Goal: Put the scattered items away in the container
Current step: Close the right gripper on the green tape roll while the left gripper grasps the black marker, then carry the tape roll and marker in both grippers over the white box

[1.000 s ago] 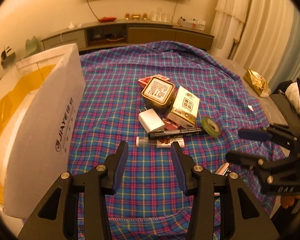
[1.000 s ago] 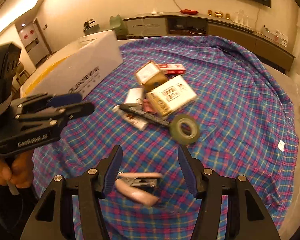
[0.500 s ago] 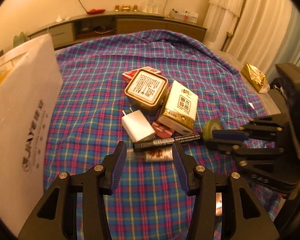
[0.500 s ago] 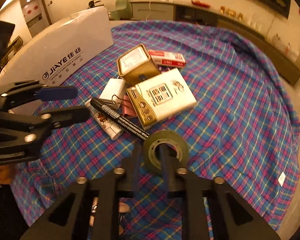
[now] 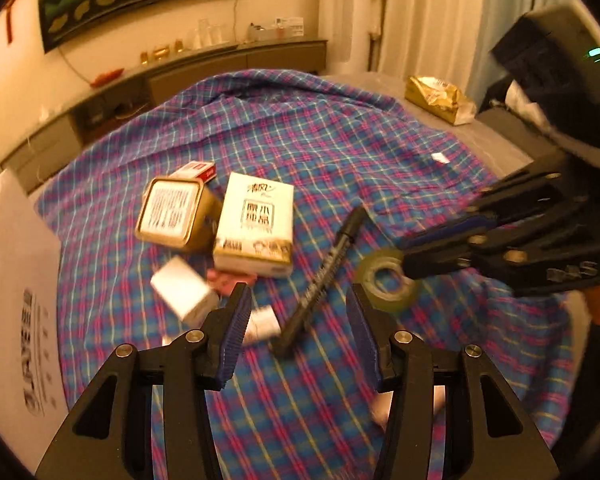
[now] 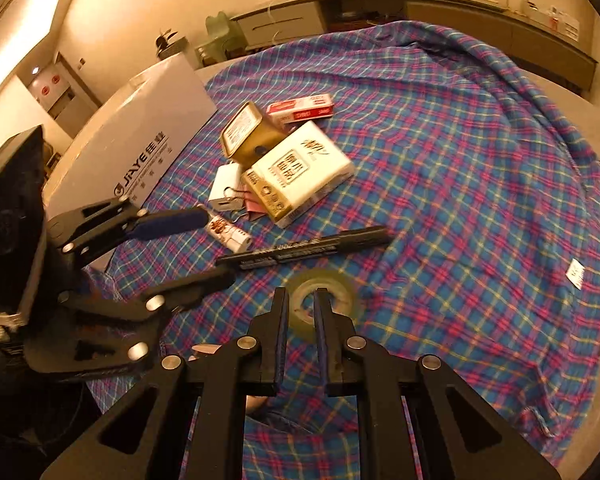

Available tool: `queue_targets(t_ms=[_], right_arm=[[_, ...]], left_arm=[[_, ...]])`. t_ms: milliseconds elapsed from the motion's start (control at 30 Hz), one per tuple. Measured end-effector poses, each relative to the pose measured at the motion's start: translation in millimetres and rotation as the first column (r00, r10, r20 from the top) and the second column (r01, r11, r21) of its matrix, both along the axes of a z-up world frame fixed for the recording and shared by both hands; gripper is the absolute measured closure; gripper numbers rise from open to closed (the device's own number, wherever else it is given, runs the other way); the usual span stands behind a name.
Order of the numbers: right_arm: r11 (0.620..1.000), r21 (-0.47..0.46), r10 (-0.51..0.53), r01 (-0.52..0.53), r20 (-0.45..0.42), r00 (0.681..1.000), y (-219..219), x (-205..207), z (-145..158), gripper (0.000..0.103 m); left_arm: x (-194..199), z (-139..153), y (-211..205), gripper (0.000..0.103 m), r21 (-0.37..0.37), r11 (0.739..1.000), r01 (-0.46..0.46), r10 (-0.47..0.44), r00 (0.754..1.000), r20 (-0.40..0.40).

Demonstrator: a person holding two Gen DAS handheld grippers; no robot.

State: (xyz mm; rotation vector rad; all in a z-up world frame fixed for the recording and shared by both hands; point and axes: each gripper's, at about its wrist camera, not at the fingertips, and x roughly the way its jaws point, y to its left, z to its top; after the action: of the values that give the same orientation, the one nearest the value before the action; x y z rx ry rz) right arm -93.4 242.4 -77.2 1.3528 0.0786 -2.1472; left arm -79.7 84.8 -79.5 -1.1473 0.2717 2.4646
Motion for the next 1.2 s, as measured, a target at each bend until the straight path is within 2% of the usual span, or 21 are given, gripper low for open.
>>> queue_targets(t_ms=[100, 167, 233, 300, 333, 400, 500, 567, 633, 767, 833, 867, 933, 1000, 1067, 1100, 1200], right_arm=[[1.000, 0.011, -0.015, 0.015, 0.006, 1.000, 7, -6, -3, 0.089], [1.000, 0.012, -0.024, 0.024, 0.011, 1.000, 12, -6, -6, 0.089], [1.000, 0.003, -0.028, 0.028, 0.024, 0.999, 15, -9, -10, 0.088], [1.000, -0.010, -0.024, 0.024, 0.019, 1.000, 18, -14, -12, 0.084], [1.000, -0.016, -0.019, 0.019, 0.009, 1.000, 19, -13, -12, 0.077], [1.000, 0.000, -0.010, 0.010, -0.005, 1.000, 16, -10, -12, 0.071], [0.999, 0.050, 0.010, -0.009, -0.015, 1.000, 5, -6, -18, 0.071], [0.997, 0.075, 0.033, -0.031, -0.020, 0.999, -3, -7, -25, 0.071], [0.995, 0.083, 0.052, -0.047, -0.054, 0.997, -9, -6, -26, 0.071], [0.997, 0.058, 0.062, -0.056, -0.105, 0.993, -12, -4, -18, 0.071], [0.994, 0.089, 0.069, -0.060, -0.099, 0.993, -18, -4, -24, 0.071], [0.993, 0.106, 0.072, -0.060, -0.116, 0.991, -20, -4, -25, 0.072], [0.986, 0.155, 0.077, -0.057, -0.128, 0.989, -22, -5, -28, 0.081], [0.980, 0.192, 0.077, -0.049, -0.137, 0.988, -22, -5, -29, 0.088], [0.979, 0.198, 0.071, -0.042, -0.140, 0.988, -20, -4, -27, 0.090], [0.980, 0.197, 0.066, -0.037, -0.141, 0.988, -18, -4, -27, 0.091], [0.982, 0.186, 0.063, -0.036, -0.139, 0.988, -15, 1, -27, 0.093]], left_arm=[[-12, -11, 17, 0.051, 0.018, 0.997, 0.068, -0.069, 0.996, 0.063], [-20, -19, 26, 0.050, 0.002, 0.997, 0.073, -0.073, 0.991, 0.109], [-31, -22, 19, 0.057, 0.093, 0.995, 0.037, -0.053, 0.983, 0.178], [-36, -22, 13, 0.065, 0.134, 0.991, 0.011, -0.038, 0.978, 0.206], [-36, -22, 13, 0.068, 0.135, 0.991, 0.014, -0.042, 0.977, 0.208], [-31, -21, 17, 0.074, 0.115, 0.993, 0.025, -0.048, 0.979, 0.198], [-23, -18, 21, 0.081, 0.059, 0.998, 0.030, -0.040, 0.985, 0.167], [-20, -18, 21, 0.082, 0.046, 0.999, 0.014, -0.021, 0.986, 0.168], [-19, -17, 19, 0.089, 0.040, 0.999, -0.008, 0.001, 0.986, 0.169], [-23, -20, 4, 0.086, 0.033, 0.997, -0.076, 0.069, 0.981, 0.181], [-26, -25, 5, 0.069, 0.032, 0.998, -0.061, 0.054, 0.978, 0.202], [-26, -27, 8, 0.069, 0.025, 0.998, -0.054, 0.048, 0.980, 0.194], [-26, -28, 14, 0.066, -0.007, 0.999, -0.048, 0.049, 0.984, 0.170], [-27, -29, 15, 0.066, -0.009, 0.999, -0.053, 0.054, 0.985, 0.162], [-27, -28, 12, 0.084, 0.003, 0.998, -0.068, 0.067, 0.985, 0.161], [-28, -28, 11, 0.089, 0.011, 0.998, -0.069, 0.066, 0.983, 0.169], [-27, -26, 7, 0.089, 0.012, 0.996, -0.089, 0.086, 0.981, 0.174]])
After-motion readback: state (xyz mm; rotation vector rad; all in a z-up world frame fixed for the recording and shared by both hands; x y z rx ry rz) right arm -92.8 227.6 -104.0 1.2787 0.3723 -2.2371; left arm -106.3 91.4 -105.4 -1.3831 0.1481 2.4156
